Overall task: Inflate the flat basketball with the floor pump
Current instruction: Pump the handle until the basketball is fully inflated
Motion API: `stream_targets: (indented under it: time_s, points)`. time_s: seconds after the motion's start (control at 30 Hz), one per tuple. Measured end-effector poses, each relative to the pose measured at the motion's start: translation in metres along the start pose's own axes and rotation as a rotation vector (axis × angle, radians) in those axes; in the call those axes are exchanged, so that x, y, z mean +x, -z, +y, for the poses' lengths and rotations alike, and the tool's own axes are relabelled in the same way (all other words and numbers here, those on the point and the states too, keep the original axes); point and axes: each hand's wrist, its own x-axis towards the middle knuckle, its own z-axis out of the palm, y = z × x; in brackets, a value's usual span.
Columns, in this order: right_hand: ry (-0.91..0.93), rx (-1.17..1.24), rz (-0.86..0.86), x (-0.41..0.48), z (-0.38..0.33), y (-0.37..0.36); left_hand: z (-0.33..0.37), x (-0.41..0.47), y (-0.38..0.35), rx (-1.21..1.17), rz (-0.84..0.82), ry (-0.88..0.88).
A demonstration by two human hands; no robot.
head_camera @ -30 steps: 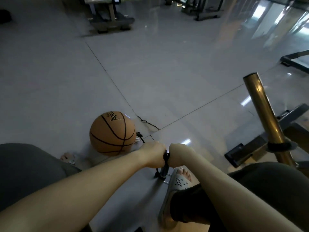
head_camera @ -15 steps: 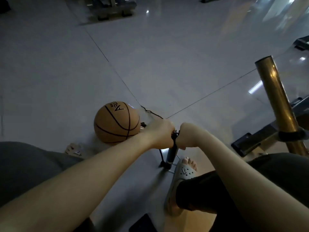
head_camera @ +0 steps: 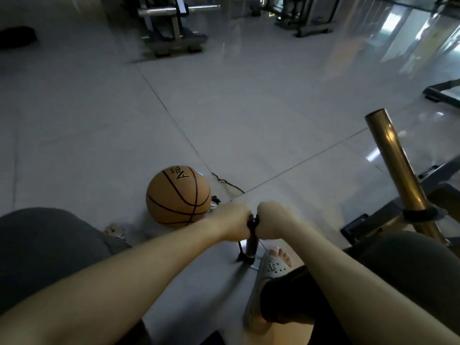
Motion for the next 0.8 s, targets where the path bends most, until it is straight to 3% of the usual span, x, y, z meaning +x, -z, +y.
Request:
stream_targets:
  time_s: [0.13, 0.23, 0.47, 0.63, 0.8]
  points:
    - [-0.033, 0.092, 0.175, -0.025, -0.001, 0.067, 0.004, -0.015, 0.083, 0.04, 0.096, -0.037]
    - [-0.056, 0.141, 0.098, -0.024, -0.005, 0.077, 0.007, -0.022, 0.101, 0.096, 0.095, -0.077]
    - [-0.089, 0.025, -0.257, 0.025, 0.004, 0.004, -0.004, 0.009, -0.003, -0.034, 0.051, -0.053]
    - [-0.093, 0.002, -0.246, 0.044, 0.008, -0.033, -0.023, 0.028, -0.044, -0.036, 0.001, -0.019]
    - [-0.06, -0.021, -0.207, 0.041, -0.006, -0.028, -0.023, 0.019, -0.031, -0.046, -0.039, 0.036]
